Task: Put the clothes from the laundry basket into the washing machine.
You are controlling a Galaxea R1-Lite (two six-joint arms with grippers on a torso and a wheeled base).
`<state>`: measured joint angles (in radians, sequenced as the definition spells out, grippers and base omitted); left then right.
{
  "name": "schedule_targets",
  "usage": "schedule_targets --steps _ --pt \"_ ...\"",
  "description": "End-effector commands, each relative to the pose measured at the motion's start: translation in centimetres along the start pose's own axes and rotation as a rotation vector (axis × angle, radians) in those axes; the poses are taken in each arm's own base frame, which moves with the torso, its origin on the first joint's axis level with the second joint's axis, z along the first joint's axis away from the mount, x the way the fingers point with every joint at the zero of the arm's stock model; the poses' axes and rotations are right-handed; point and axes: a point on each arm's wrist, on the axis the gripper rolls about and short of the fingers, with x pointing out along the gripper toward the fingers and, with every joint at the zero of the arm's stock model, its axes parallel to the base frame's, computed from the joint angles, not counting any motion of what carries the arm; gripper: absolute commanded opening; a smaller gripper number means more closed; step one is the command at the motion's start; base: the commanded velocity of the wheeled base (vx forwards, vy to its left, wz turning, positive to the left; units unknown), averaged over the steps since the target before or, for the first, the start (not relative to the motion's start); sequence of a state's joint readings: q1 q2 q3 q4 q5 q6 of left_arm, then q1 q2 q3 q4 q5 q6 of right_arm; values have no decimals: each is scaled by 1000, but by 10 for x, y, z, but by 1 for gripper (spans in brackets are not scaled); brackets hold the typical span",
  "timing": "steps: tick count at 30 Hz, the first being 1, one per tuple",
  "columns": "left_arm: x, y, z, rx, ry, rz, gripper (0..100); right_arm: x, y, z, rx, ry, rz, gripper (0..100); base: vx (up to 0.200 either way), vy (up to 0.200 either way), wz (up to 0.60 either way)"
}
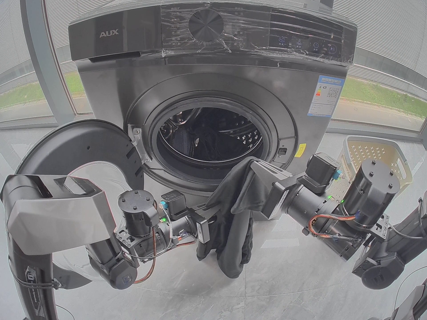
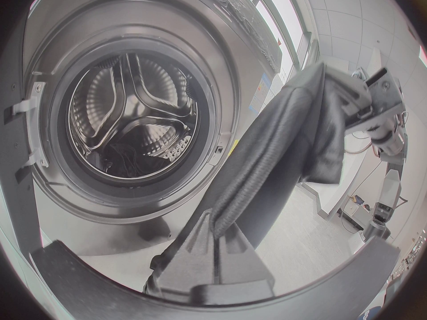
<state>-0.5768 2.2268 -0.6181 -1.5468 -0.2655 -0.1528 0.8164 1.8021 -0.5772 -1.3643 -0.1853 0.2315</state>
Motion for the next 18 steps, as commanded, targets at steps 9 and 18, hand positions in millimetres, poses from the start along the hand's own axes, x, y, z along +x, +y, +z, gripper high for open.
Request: schedule_targets --steps 9,18 --pt "-16 -13 16 25 -23 -11 0 -24 -47 -32 -81 197 -147 100 0 0 0" --pt "-15 -19 15 50 -17 -27 0 -33 -54 -54 -138 316 -81 100 0 0 0"
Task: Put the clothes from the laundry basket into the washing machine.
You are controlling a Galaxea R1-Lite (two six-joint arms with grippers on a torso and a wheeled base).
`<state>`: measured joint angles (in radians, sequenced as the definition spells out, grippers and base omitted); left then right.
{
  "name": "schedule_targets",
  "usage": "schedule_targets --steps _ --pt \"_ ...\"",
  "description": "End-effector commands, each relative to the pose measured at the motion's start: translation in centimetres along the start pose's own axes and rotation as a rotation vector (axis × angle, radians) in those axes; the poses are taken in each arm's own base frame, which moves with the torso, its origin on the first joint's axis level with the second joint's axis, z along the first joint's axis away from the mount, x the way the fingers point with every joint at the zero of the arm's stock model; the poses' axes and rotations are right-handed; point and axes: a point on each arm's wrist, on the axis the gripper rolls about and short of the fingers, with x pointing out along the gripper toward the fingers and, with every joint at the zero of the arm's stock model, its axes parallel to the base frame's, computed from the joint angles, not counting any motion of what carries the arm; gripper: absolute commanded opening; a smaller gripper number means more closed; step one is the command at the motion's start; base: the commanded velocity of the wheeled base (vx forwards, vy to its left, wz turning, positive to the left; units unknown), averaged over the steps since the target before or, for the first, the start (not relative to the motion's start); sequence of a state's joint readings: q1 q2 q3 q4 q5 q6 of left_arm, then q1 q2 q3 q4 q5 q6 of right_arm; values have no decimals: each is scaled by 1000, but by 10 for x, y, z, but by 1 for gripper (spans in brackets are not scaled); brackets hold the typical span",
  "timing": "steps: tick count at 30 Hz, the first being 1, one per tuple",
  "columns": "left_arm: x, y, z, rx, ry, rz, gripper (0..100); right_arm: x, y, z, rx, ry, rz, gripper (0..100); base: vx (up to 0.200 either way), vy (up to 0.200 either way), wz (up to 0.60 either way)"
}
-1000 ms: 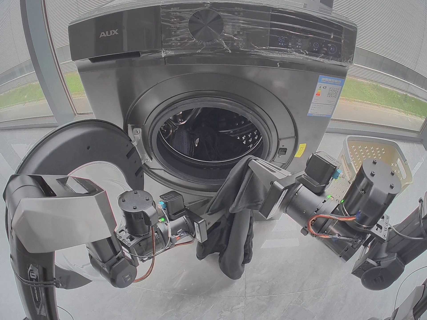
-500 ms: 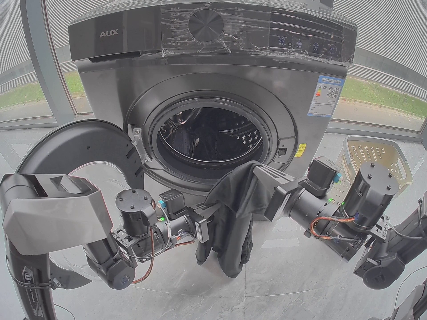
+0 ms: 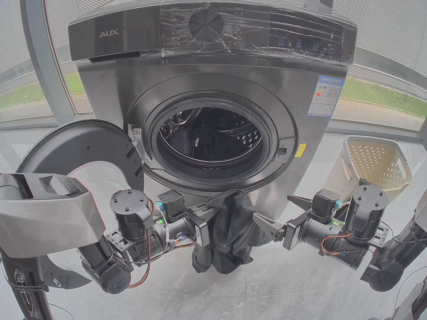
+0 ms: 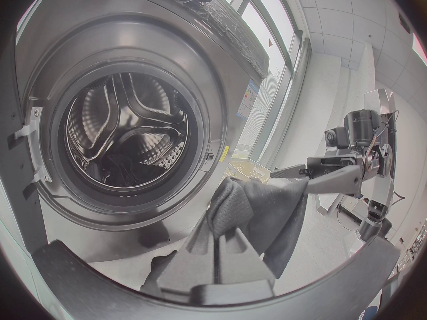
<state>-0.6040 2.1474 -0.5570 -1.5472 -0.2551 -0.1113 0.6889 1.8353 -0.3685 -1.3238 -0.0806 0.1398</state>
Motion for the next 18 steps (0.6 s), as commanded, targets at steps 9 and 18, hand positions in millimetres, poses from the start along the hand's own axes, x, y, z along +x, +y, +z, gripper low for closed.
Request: schedule_targets --steps 9,18 --pt "-1 -4 1 1 1 -8 0 -25 -12 -61 -52 293 -3 100 0 0 0" --pt "-1 -4 0 2 4 -7 0 -22 -8 -60 -49 262 72 100 0 0 0"
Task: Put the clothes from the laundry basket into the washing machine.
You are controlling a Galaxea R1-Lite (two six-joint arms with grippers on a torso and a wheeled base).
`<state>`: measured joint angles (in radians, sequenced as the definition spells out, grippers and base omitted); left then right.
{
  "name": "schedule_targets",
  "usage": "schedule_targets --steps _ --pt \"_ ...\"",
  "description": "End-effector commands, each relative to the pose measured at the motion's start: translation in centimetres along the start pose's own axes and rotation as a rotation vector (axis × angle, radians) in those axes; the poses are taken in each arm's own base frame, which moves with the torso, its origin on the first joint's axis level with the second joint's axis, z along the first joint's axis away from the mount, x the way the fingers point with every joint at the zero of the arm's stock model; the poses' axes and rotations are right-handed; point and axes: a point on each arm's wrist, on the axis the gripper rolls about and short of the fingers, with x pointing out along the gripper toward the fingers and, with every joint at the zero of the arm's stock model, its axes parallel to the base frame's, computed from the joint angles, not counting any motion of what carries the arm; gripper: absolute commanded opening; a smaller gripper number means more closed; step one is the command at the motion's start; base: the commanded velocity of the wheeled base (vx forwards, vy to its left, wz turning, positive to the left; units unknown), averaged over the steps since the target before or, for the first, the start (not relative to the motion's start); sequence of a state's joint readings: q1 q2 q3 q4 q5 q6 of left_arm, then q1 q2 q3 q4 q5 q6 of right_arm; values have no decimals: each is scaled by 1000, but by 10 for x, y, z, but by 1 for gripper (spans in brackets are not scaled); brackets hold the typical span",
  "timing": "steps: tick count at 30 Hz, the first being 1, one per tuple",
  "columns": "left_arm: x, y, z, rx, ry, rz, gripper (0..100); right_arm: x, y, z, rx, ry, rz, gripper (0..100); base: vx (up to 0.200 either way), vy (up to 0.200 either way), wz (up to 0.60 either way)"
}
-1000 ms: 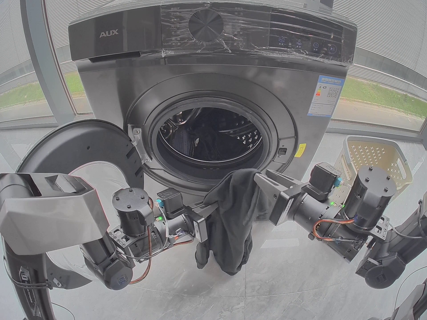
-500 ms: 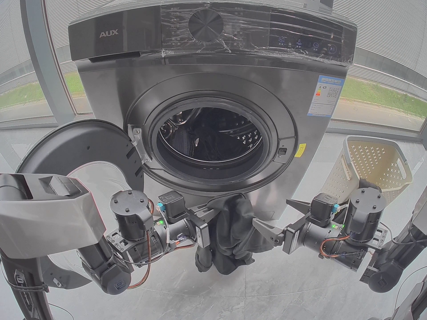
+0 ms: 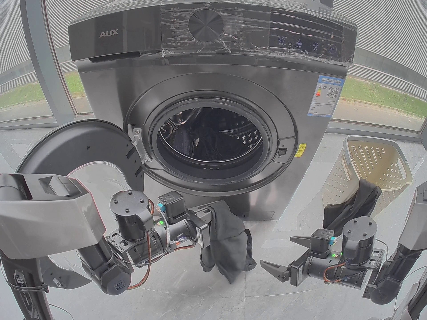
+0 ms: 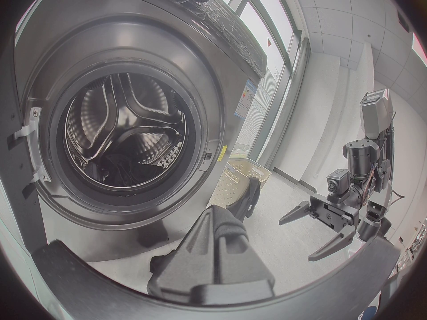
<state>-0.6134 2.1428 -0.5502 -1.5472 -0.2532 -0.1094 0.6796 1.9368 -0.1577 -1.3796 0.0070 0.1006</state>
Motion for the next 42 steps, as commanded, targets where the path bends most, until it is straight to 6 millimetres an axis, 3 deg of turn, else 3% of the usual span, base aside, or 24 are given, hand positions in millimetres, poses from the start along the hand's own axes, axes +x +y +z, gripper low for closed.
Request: schedule_targets --steps 1,8,14,15,18,33,42 --pt "0 0 0 0 1 0 0 7 3 2 -7 -22 33 100 0 0 0" --pt "-1 -3 -1 3 6 -3 0 32 19 28 -24 -173 120 100 0 0 0" --pt "-1 -2 -1 15 5 0 0 51 35 25 -39 -173 149 100 0 0 0" --pt "-1 -2 -1 15 5 3 0 63 41 23 -41 -180 132 100 0 0 0" --pt "0 -1 0 16 -3 35 0 75 49 26 -44 -196 144 100 0 0 0" --pt "1 -1 2 16 -12 51 0 132 47 29 -26 -237 23 100 0 0 0" --pt "0 0 1 15 -9 62 0 139 31 34 1 -249 -47 100 0 0 0"
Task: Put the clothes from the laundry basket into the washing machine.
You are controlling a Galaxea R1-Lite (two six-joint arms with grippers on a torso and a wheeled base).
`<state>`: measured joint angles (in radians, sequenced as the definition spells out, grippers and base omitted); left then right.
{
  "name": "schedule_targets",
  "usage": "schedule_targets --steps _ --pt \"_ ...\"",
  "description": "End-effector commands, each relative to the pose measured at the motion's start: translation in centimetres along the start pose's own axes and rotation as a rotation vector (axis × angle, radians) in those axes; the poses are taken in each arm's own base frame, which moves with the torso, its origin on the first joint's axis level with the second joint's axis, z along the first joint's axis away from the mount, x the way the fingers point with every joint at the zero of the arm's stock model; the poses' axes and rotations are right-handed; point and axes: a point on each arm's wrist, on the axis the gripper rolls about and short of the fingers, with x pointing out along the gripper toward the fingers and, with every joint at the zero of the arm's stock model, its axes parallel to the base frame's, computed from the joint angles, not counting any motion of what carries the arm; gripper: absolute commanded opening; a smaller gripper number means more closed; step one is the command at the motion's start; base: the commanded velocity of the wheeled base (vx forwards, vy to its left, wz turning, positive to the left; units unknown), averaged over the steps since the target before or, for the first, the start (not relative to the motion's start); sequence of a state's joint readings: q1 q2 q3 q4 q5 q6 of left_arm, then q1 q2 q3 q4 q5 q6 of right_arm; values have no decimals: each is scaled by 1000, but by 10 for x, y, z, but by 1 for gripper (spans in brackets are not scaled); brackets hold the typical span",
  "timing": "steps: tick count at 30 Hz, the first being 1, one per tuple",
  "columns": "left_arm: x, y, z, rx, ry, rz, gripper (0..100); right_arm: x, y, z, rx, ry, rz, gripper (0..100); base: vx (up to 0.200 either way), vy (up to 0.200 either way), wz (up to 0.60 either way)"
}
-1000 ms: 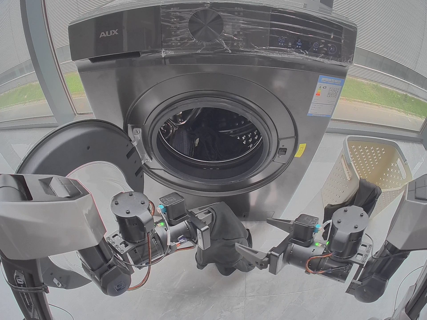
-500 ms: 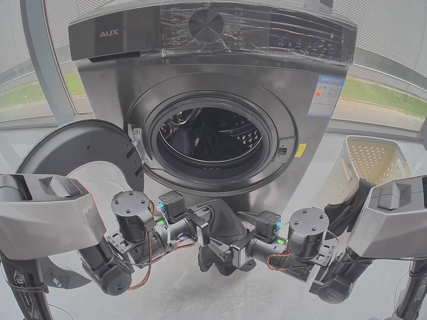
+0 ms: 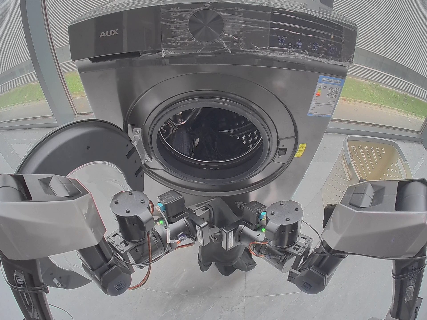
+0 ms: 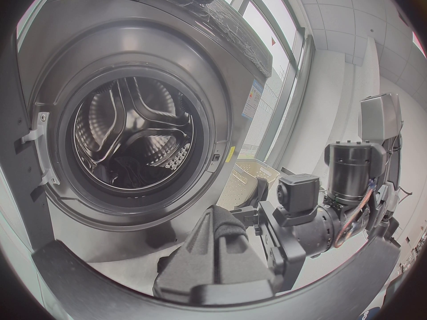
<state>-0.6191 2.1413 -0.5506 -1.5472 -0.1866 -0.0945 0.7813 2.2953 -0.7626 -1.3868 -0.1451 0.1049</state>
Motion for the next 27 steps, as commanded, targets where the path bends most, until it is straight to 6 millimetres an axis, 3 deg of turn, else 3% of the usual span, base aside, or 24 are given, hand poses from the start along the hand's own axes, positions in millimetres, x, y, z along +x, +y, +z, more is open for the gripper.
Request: schedule_targets --steps 1,7,14,27 --pt "-1 1 0 -1 -1 2 0 1 -11 -4 4 14 -29 100 0 0 0" --pt "0 1 0 1 1 4 0 -18 -35 7 10 18 -88 100 0 0 0" --pt "-1 3 -1 1 6 9 0 -36 -38 13 8 30 -97 100 0 0 0" --pt "-1 -1 -1 2 6 -4 0 -30 -44 9 10 31 -103 100 0 0 0"
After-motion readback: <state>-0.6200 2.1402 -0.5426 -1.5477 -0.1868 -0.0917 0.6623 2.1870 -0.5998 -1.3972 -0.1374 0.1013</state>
